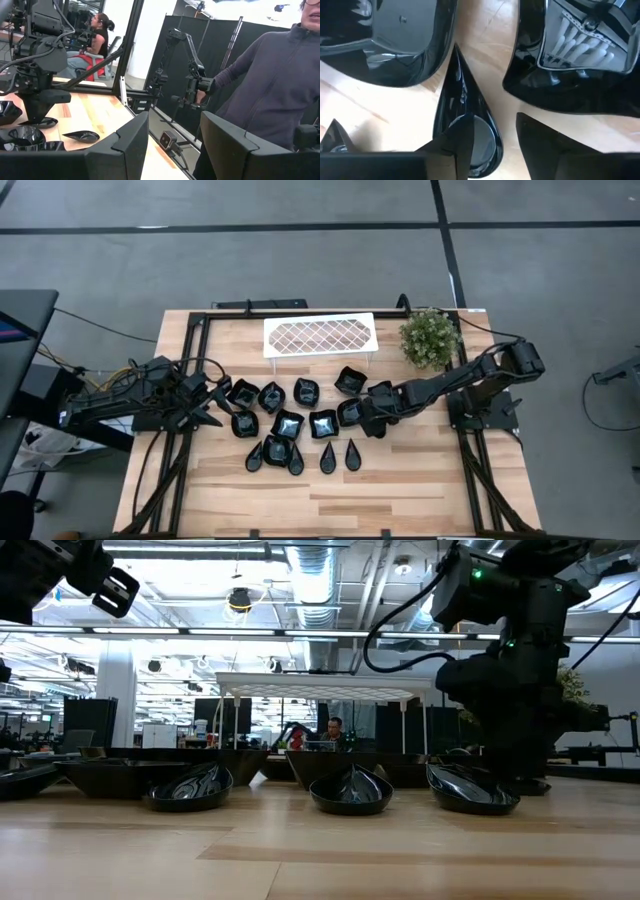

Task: Pick & Place Mini shaped plates
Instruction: Put the drop-shaped plate on the shelf

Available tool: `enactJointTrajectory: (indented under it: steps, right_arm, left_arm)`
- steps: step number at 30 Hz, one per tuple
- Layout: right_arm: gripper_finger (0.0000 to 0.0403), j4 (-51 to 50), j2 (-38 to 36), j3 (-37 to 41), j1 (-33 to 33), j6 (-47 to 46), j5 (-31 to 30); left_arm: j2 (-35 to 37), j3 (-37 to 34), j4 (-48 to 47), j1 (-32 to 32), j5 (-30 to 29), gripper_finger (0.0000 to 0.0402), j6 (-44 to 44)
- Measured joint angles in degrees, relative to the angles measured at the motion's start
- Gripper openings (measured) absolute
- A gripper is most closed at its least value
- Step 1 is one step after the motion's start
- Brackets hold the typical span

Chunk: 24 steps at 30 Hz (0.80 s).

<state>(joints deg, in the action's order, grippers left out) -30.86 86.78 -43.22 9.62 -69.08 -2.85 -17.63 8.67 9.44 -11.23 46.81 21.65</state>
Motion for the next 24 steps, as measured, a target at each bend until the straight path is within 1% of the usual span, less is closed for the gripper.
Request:
enactJointTrajectory:
  steps: [6, 24]
  right_arm:
    - [0.0104, 0.01, -0.02, 0.0, 0.01, 0.0, -0.01]
    - [0.0049, 0.07, -0.11, -0.07, 0.01, 0.04, 0.0]
  left_arm:
    - [0.0, 0.0, 0.04, -0.02, 0.0, 0.0182, 0.0]
    - [0.0, 0.0, 0.04, 0.0, 0.0, 0.0182, 0.0]
